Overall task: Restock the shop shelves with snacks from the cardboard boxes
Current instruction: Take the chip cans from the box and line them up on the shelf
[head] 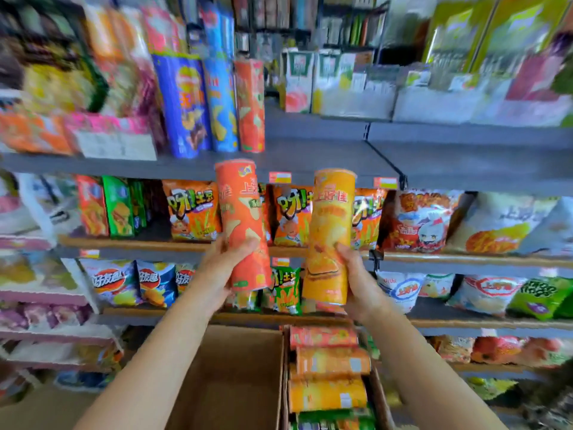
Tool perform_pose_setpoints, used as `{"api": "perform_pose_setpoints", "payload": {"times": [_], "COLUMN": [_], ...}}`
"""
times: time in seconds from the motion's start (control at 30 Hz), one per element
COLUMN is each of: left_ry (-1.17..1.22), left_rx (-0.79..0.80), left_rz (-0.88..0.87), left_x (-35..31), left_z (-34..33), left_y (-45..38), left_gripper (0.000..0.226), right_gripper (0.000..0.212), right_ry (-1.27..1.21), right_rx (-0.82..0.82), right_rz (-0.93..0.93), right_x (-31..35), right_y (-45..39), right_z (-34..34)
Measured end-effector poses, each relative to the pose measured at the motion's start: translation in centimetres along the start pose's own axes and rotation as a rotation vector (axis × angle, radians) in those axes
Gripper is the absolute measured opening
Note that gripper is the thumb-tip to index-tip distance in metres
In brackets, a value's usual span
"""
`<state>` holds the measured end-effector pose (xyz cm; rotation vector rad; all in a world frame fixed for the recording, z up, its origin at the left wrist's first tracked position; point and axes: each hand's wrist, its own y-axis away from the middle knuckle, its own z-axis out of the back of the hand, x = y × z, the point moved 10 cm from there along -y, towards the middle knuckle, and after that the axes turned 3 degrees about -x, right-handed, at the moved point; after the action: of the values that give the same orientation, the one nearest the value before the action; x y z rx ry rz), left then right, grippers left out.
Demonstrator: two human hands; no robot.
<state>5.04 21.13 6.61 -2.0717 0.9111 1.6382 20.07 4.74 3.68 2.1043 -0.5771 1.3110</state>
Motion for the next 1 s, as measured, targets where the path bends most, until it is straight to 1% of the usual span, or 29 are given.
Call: {"api": "perform_pose_setpoints", "payload": {"times": [0.03,0.1,0.13,0.17,0.2,0.23,0.3,0.4,0.5,0.6,0.7,0.77,0.9,0.93,1.0], "left_ry": [0.004,0.043,0.064,0.068,0.068,0.049,-0.016,-0.094,-0.187,-0.341,-0.492,-0.616,-1.000,-1.060,-1.108], "left_rx": [0.005,-0.001,-0.013,-0.018,-0.008,0.000,0.000,-0.036,-0.075,-0.101,-0.133,-0.177,-0.328,-0.355,-0.386], "left_rz": [-0.098,-0.268,-0.334,-0.392,-0.446,-0.484,-0.528,-0.526,-0.498,-0.509,-0.560,-0.594,-0.642,-0.648,-0.653], "left_x": [-3.4,-9.4,-12.0,-14.2,-16.2,-17.7,-19.6,-20.3,-19.8,-18.9,-18.4,-18.0,-17.0,-17.0,-17.2], "left_z": [-0.5,-1.5,-1.9,-2.2,-2.7,-3.0,-3.4,-3.5,-3.6,-3.7,-3.4,-2.9,-2.6,-2.8,-3.1], "left_y": [-1.2,-3.3,-4.2,-5.1,-5.8,-6.7,-8.9,-13.1,-17.0,-19.4,-20.6,-21.1,-21.0,-20.8,-20.4], "left_gripper": [0.065,0.049,0.045,0.045,0.050,0.058,0.064,0.065,0.069,0.076,0.068,0.071,0.076,0.077,0.072], "right_gripper": [0.059,0.034,0.025,0.019,0.016,0.017,0.029,0.043,0.055,0.063,0.066,0.071,0.071,0.073,0.076], "right_ry": [0.029,0.093,0.135,0.180,0.209,0.239,0.320,0.465,0.613,0.726,0.786,0.842,0.885,0.882,0.905], "right_rx": [-0.008,-0.045,-0.090,-0.143,-0.188,-0.228,-0.305,-0.388,-0.463,-0.508,-0.525,-0.537,-0.558,-0.569,-0.581], "right_rz": [0.073,0.258,0.366,0.468,0.556,0.627,0.707,0.708,0.647,0.586,0.596,0.593,0.539,0.519,0.485], "right_x": [2.9,8.8,11.7,14.3,16.4,18.1,20.6,22.6,23.5,23.3,22.9,22.7,22.3,22.3,22.3], "right_y": [-0.6,-1.6,-1.9,-2.3,-2.9,-3.5,-5.2,-8.5,-12.0,-14.6,-16.5,-17.8,-20.2,-20.8,-21.6], "right_z": [-1.3,-3.8,-4.8,-5.6,-6.3,-7.0,-8.2,-9.1,-8.8,-8.4,-8.4,-8.6,-9.1,-9.2,-9.6]}}
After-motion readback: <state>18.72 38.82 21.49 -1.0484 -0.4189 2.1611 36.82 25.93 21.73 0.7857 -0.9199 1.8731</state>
